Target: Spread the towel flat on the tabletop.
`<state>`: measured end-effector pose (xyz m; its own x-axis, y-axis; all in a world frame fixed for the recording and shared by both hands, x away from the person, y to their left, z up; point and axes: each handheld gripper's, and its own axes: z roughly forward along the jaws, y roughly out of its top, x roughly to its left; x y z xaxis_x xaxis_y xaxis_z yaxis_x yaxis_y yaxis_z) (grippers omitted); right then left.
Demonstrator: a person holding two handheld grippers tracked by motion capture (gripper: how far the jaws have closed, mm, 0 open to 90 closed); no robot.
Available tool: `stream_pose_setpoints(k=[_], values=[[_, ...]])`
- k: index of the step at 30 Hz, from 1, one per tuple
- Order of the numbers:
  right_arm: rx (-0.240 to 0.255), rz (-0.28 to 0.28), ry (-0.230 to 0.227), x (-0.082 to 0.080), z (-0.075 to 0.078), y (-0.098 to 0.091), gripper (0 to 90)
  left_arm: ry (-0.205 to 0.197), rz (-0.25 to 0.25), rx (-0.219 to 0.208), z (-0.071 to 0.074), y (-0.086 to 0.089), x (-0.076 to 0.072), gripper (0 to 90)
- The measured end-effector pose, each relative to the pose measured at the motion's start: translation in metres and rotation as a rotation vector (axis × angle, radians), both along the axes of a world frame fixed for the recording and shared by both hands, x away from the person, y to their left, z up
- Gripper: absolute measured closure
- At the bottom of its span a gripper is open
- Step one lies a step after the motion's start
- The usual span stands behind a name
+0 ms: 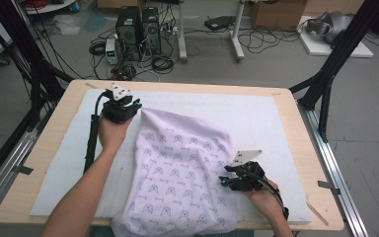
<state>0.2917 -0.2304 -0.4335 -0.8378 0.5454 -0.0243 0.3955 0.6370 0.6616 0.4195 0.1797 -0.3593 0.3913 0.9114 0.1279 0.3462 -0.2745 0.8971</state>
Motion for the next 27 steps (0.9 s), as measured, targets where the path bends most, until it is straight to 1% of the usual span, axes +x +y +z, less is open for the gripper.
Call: stream_pose_setpoints(k=[1,3,4,5,6,7,8,9,10,12,13,14,15,16,17,18,20,22,23,24,25,26,27], values=[[0.003,0.002,0.002,0.000,0.000,0.001,54.4,0.011,-0.016,0.007,-0.001,0.004,-0.003,67.5],[0.000,0.003,0.004,0.002,-0.001,0.002,54.0,0.059,-0.073,0.007,-0.007,0.010,-0.010,66.7],[0.000,0.003,0.004,0.004,-0.001,0.002,54.0,0.077,-0.099,0.019,-0.011,0.012,-0.014,66.1],[0.001,-0.001,0.008,0.004,-0.001,0.002,54.0,0.099,-0.125,0.011,-0.015,0.012,-0.019,66.1],[0.006,-0.002,0.006,0.004,-0.001,0.001,54.0,0.134,-0.161,0.007,-0.020,0.012,-0.026,65.5],[0.012,-0.005,0.006,0.004,0.000,0.000,54.0,0.139,-0.180,0.016,-0.023,0.011,-0.031,64.5],[0.015,-0.008,0.005,0.004,0.001,-0.001,54.0,0.154,-0.218,0.031,-0.028,0.008,-0.041,64.0],[0.022,-0.009,0.003,0.004,0.003,-0.002,54.0,0.160,-0.241,0.033,-0.031,0.007,-0.048,62.6],[0.023,-0.008,0.002,0.003,0.004,-0.003,54.1,0.163,-0.278,0.035,-0.037,0.005,-0.060,62.4],[0.032,-0.002,0.003,0.002,0.007,-0.005,54.7,0.185,-0.326,0.053,-0.043,0.003,-0.076,62.4],[0.035,0.001,0.006,0.002,0.008,-0.005,54.8,0.176,-0.346,0.059,-0.047,0.003,-0.089,62.4],[0.031,0.006,0.005,0.001,0.009,-0.005,54.9,0.179,-0.354,0.053,-0.049,0.003,-0.096,62.4],[0.032,0.012,0.004,0.000,0.009,-0.005,55.1,0.181,-0.373,0.044,-0.052,0.004,-0.105,62.4],[0.031,0.018,0.005,-0.002,0.009,-0.005,55.4,0.187,-0.385,0.050,-0.054,0.006,-0.113,62.6],[0.027,0.027,0.008,-0.003,0.009,-0.004,55.4,0.189,-0.401,0.035,-0.059,0.009,-0.124,62.5],[0.024,0.035,0.012,-0.006,0.009,-0.003,55.4,0.206,-0.414,0.039,-0.060,0.010,-0.129,62.2],[0.033,0.054,0.020,-0.011,0.009,-0.002,55.4,0.206,-0.440,0.017,-0.065,0.016,-0.145,61.0],[0.049,0.078,0.025,-0.018,0.008,0.000,55.4,0.220,-0.444,-0.001,-0.069,0.022,-0.158,57.9],[0.052,0.083,0.030,-0.022,0.008,0.001,55.5,0.225,-0.450,-0.002,-0.072,0.025,-0.165,57.4],[0.048,0.099,0.037,-0.026,0.006,0.003,55.8,0.238,-0.453,0.009,-0.075,0.026,-0.170,57.4],[0.037,0.107,0.040,-0.028,0.005,0.005,55.9,0.251,-0.460,0.018,-0.077,0.027,-0.172,57.1],[0.030,0.109,0.046,-0.030,0.004,0.006,55.9,0.272,-0.464,0.026,-0.080,0.028,-0.174,56.5],[0.022,0.117,0.041,-0.030,0.003,0.007,55.8,0.292,-0.465,0.044,-0.084,0.028,-0.174,57.3]])
